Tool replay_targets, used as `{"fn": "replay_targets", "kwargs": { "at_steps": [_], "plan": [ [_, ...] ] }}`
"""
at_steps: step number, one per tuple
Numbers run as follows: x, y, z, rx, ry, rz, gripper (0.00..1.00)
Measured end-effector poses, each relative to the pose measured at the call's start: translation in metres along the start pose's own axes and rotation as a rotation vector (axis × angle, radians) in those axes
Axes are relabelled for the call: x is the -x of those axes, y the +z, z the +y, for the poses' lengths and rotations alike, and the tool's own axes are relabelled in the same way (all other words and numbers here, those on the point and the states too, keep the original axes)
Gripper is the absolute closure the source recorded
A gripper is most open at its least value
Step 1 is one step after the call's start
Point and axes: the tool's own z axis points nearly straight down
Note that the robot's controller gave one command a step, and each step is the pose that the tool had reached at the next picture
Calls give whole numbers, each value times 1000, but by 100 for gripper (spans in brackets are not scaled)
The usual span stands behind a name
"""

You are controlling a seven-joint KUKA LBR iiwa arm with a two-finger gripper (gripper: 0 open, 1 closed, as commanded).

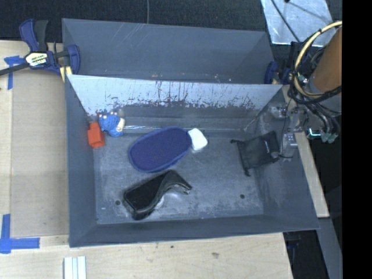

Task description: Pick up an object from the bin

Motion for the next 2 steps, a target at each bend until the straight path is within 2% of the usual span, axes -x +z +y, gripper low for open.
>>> {"fn": "replay_targets", "kwargs": {
  "at_steps": [1, 2],
  "plan": [
    [11, 142, 1, 1, 101, -1, 0],
    [12, 141, 0, 0, 100, -3, 0]
  ]
}}
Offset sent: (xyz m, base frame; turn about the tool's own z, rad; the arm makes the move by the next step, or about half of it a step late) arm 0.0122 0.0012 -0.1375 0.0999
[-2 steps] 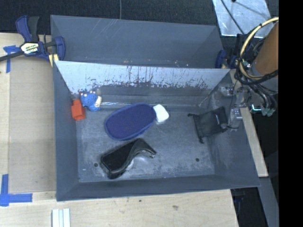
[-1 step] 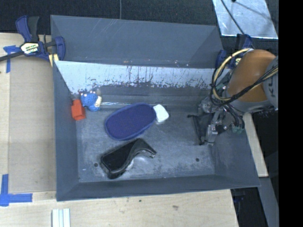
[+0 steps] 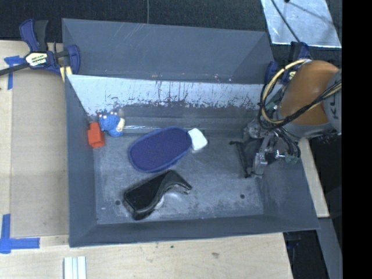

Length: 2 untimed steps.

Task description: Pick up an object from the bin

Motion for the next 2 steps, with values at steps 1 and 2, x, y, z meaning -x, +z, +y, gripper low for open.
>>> {"fn": "replay_targets", "kwargs": {
  "at_steps": [1, 2],
  "plan": [
    [1, -1, 0, 0, -2, -2, 0],
    [2, -1, 0, -1, -4, -4, 0]
  ]
}}
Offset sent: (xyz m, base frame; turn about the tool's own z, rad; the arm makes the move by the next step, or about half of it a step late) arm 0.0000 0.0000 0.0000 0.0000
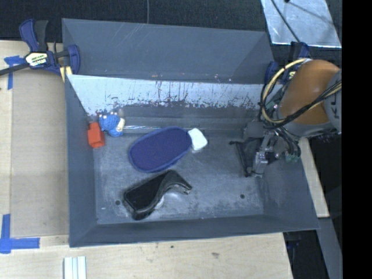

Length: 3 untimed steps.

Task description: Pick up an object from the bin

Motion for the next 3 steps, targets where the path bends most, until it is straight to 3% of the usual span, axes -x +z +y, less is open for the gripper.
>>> {"fn": "replay_targets", "kwargs": {
  "at_steps": [1, 2, 3],
  "plan": [
    [1, -1, 0, -1, -2, -2, 0],
    [1, -1, 0, 0, -3, -3, 100],
    [4, -57, 0, -1, -5, -8, 100]
  ]
}}
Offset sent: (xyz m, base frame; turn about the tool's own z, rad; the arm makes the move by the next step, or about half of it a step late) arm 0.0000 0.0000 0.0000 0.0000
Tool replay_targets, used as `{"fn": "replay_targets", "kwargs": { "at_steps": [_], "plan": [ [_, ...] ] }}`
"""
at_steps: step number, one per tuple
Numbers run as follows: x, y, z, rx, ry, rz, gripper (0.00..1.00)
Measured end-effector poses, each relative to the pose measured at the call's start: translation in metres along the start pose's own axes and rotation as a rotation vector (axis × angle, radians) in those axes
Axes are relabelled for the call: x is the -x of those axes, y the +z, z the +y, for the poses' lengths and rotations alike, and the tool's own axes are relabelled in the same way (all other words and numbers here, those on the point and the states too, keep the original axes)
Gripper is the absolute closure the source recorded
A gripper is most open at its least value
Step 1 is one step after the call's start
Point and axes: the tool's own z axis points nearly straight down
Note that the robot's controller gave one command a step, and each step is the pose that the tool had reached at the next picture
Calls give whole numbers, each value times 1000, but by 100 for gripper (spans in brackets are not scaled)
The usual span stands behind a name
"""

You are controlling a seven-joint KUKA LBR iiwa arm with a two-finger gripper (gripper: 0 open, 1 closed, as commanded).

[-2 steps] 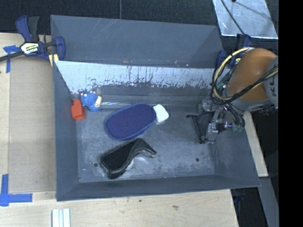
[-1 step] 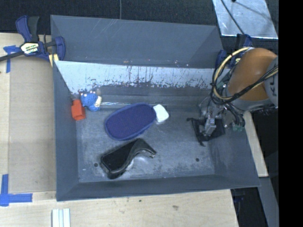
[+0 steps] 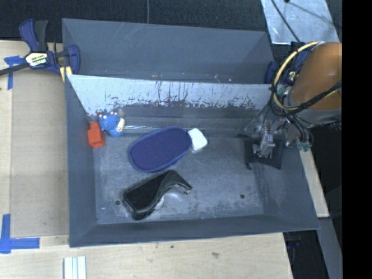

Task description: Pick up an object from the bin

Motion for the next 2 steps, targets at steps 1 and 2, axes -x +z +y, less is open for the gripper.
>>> {"fn": "replay_targets", "kwargs": {
  "at_steps": [1, 2],
  "plan": [
    [2, -31, 0, 0, -2, 1, 100],
    [4, -45, 0, 1, -3, 2, 100]
  ]
}}
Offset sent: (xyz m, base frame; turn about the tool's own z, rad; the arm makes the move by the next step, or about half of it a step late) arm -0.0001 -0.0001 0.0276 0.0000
